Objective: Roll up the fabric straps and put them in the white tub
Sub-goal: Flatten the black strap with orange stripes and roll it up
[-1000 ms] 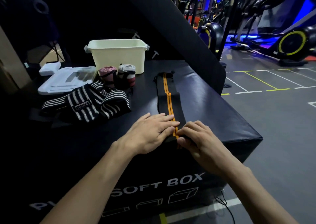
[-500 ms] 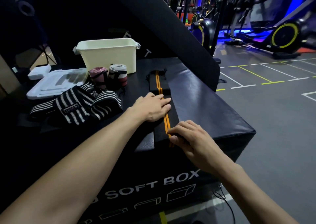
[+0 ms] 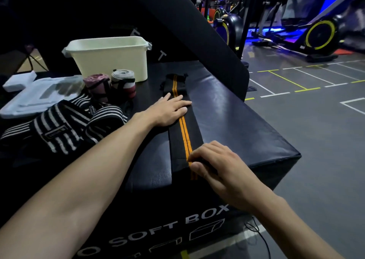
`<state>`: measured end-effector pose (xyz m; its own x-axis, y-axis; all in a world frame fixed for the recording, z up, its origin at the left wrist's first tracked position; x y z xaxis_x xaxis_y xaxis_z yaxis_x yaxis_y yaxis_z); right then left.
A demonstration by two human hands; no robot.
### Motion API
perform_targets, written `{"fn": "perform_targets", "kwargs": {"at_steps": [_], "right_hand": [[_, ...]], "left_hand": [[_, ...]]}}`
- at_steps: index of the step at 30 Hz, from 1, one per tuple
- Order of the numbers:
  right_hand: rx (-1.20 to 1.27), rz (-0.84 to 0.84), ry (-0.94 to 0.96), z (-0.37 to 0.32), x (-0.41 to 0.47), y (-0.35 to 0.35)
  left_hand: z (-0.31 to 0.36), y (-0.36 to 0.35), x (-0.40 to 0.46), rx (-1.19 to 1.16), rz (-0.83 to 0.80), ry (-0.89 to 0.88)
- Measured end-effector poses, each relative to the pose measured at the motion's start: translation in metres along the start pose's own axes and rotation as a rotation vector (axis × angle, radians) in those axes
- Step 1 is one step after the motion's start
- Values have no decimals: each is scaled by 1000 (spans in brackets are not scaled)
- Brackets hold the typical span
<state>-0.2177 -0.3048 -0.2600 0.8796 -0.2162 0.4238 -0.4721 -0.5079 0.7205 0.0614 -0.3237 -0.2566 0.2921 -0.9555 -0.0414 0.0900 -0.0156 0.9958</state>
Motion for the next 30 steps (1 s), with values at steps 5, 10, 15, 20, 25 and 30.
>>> {"fn": "perform_targets", "kwargs": {"at_steps": [5, 10, 15, 20, 25, 30], "right_hand": [[22, 5, -27, 2, 1, -6], [180, 29, -164, 3, 6, -5], [192, -27, -224, 5, 17, -1], [175, -47, -205, 6, 25, 0], [207, -136, -251, 7, 36, 5], [252, -178, -319, 7, 41, 8]], "left_hand": [[-6, 4, 13, -24, 8, 42], [-11, 8, 27, -85, 13, 121], [-15, 12, 31, -125, 100, 60], [-15, 8, 36, -106, 193, -51], [-14, 10, 39, -124, 205, -71], [-14, 11, 39, -137, 201, -56]]}}
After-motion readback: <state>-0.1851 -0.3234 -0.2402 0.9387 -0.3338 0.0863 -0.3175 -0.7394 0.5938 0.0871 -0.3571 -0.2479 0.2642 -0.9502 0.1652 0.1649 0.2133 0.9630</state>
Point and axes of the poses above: each hand's wrist, its own x-axis towards the middle knuckle, its own y-axis out of the back of the hand, z = x × y, the point moved 1 cm from there along x, towards the middle knuckle, and after that the axes turned 10 degrees about x, right-handed, at the moved point
